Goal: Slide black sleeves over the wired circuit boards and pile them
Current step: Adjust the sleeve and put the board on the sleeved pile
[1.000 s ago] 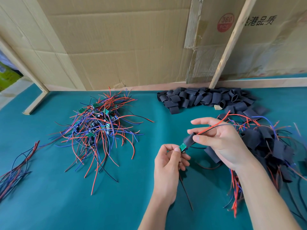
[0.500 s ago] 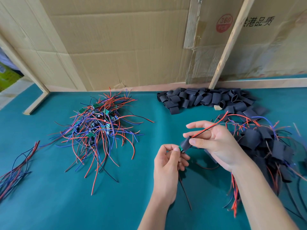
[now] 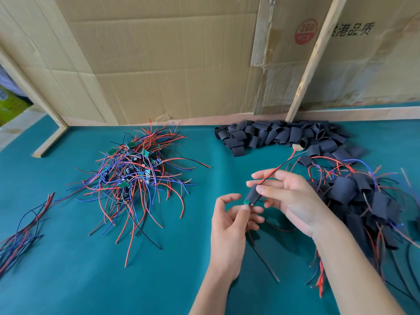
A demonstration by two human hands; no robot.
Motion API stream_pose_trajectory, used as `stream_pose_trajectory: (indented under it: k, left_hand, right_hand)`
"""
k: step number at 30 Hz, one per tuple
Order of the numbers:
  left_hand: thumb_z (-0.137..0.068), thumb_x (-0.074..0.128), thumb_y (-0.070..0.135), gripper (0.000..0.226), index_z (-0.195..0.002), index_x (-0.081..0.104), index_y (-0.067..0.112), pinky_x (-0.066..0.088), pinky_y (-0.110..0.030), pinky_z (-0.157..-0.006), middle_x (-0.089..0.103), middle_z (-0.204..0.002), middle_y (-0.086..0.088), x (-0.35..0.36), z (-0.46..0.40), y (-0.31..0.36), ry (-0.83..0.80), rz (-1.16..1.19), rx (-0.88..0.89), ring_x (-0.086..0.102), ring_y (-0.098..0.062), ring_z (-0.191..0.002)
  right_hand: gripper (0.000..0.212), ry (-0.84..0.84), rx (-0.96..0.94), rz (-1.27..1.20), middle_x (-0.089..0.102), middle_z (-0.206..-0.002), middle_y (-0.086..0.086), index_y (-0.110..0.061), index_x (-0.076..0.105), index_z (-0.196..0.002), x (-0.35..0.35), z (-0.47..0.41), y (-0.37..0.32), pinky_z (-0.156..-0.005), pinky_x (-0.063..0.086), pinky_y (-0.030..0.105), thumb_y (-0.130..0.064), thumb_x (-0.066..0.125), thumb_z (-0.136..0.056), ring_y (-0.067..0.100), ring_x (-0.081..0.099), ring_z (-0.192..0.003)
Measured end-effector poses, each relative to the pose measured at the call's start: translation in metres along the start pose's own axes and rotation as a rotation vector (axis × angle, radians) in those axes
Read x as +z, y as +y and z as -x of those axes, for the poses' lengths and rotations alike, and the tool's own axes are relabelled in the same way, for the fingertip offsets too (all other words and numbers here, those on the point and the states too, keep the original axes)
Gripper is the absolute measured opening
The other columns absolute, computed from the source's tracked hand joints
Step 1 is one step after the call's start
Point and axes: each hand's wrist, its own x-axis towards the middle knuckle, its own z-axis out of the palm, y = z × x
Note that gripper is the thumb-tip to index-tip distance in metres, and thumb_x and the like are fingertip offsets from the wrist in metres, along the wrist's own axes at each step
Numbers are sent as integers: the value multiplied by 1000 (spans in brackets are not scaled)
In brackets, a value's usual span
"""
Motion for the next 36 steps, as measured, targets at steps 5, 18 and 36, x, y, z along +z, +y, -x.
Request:
stream_pose_trajectory:
  k: [5, 18, 36]
  left_hand:
    - [-104, 56, 13, 9, -111, 61, 12, 53, -24, -68, 77, -94, -16, -2, -1, -2, -26, -85, 48, 70, -21, -78]
    - [-105, 55, 11, 9, -99, 54, 4, 47, -20, -61, 74, -81, -12, 0, 0, -1, 37, -85, 27, 61, -15, -68]
    - [-98, 59, 15, 13, -89, 61, 6, 52, -25, -63, 74, -83, -14, 9, 4, -1, -3, -187, 58, 63, -15, -67]
  right_hand:
    - [40, -11, 9, -42, 77, -113, 17, -2, 66, -118, -3, 1, -1, -60, 54, 23, -14, 73, -81, 16, 72, -83]
    - [49, -62, 44, 64, 78, -110, 18, -2, 65, -119, 5, 3, -3, -61, 56, 25, -25, 79, -77, 21, 70, -74]
    - [38, 217, -93, 314, 65, -64, -6, -17, 79, -86, -16, 28, -45, -43, 38, 12, -46, 88, -64, 4, 51, -48]
